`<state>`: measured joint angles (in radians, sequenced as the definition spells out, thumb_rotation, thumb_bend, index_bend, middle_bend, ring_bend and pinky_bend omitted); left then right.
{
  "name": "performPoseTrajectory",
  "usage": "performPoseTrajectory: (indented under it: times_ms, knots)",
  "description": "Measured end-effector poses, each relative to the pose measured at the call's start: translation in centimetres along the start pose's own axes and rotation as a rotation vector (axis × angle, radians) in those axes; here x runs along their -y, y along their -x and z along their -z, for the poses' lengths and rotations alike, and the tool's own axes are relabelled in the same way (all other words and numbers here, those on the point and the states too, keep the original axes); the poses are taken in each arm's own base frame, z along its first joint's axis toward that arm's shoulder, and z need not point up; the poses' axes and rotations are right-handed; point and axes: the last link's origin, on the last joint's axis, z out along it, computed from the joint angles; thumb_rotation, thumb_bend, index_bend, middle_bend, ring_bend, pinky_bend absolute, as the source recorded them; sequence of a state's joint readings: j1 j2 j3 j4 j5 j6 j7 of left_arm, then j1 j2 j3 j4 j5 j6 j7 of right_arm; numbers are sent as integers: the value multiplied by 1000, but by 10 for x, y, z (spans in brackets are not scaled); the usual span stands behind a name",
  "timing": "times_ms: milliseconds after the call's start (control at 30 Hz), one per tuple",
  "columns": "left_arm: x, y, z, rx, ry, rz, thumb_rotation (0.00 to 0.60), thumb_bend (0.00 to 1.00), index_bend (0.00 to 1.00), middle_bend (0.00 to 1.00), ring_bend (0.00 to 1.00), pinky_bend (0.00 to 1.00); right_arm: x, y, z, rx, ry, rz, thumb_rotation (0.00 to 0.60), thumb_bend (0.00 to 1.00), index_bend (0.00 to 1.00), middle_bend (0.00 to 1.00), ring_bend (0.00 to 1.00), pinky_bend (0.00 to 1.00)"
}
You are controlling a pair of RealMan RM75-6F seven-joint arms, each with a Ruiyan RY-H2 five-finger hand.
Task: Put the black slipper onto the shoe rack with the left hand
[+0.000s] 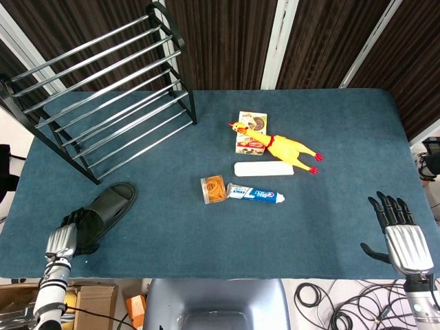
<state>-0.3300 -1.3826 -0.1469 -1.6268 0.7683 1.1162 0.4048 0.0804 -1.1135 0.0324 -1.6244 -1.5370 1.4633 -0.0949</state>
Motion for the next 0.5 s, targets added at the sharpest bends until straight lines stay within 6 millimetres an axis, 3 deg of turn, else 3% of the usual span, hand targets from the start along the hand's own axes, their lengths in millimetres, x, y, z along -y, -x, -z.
performPoseTrajectory:
  times_ms: [100,333,500]
  knots:
    - [2,0,-3,13,-9,5,539,178,65,152,149,403,0,0,0,1,0,-1,600,80,0,0,0,23]
    - [3,-2,-6,4,-11,56,600,210,337,540,528,724,0,0,0,4,-1,-4,600,80,0,0,0,23]
    - [0,-4,-6,-18,10,112,600,255,446,652,639,825,0,0,0,4,-1,-8,600,81,0,0,0,23]
